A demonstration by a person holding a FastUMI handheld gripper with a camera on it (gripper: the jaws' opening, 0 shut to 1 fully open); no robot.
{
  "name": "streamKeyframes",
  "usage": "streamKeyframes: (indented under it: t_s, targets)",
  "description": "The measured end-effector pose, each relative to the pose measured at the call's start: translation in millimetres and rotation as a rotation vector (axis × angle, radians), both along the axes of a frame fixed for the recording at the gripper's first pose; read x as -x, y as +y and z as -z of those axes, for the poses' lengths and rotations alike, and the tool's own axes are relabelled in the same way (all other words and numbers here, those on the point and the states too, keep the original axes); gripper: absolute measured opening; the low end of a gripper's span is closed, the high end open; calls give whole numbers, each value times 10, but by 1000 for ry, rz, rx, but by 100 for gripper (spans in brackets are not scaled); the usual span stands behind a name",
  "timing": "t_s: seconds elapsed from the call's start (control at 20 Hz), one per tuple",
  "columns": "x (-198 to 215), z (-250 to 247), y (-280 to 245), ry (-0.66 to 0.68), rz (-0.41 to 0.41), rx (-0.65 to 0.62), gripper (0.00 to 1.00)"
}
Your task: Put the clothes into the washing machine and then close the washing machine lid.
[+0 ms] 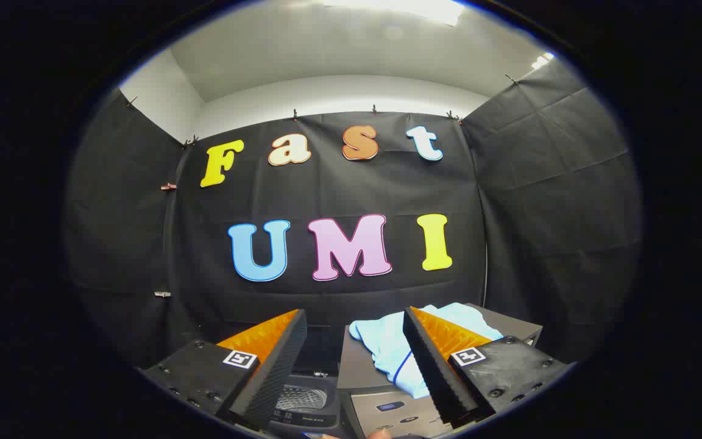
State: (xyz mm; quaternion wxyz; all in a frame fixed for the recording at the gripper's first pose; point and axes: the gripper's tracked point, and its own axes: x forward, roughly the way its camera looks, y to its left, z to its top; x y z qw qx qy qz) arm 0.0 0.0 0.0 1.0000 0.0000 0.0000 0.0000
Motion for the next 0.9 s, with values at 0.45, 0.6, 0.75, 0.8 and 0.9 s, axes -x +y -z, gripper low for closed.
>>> streamKeyframes:
  t_s: [0.45, 0.6, 0.75, 0.8, 0.9]
  targets:
    - [26, 14, -25, 9, 1, -4, 99]
    - [40, 6, -24, 10, 1, 1, 99]
    - [51, -29, -74, 1, 10, -2, 100]
    - [46, -29, -84, 1, 12, -6, 99]
    - [61, -2, -92, 8, 15, -8, 99]
